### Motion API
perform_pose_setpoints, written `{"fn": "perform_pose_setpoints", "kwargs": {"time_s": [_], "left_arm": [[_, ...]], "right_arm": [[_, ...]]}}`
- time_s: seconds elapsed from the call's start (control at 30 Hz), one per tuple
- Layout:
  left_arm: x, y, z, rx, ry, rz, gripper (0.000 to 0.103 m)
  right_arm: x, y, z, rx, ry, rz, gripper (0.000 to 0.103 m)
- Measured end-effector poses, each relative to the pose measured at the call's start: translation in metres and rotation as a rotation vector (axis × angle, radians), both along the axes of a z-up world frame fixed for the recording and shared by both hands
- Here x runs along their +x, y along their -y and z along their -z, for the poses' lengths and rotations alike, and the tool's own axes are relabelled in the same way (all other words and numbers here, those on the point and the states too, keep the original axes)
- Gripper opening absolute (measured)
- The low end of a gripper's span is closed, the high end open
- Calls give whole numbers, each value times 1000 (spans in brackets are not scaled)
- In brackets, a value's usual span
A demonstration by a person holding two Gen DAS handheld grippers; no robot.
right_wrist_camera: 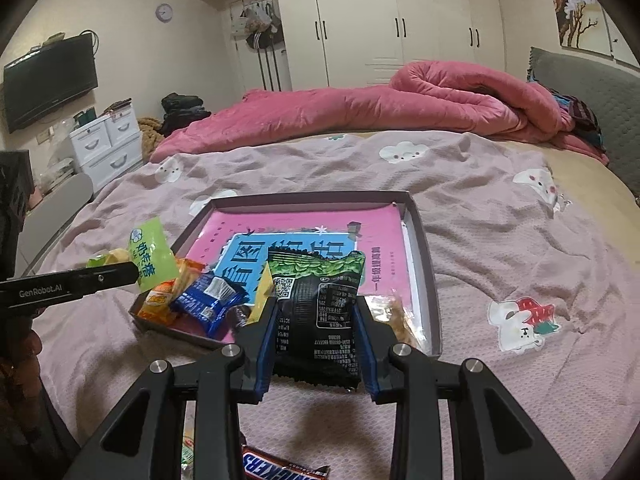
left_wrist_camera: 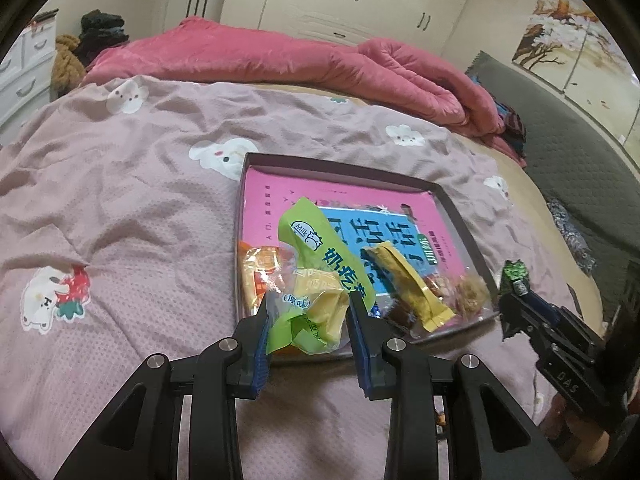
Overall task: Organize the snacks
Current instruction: 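Lift the green bag and black-green packet and carry them toward the tray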
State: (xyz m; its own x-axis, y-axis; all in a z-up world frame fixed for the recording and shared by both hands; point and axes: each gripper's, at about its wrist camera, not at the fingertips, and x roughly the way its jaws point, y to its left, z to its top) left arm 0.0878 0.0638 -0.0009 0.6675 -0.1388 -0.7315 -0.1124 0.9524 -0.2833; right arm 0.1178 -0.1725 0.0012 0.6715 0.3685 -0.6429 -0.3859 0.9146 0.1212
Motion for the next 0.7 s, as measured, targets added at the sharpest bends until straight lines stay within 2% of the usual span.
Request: {"fn": "perform_pose_setpoints", "kwargs": {"time_s": [0.7], "left_arm": [[26, 6, 34, 2, -52, 35, 35]], "right_arm": [[32, -8, 6, -7, -38, 55, 35]]}}
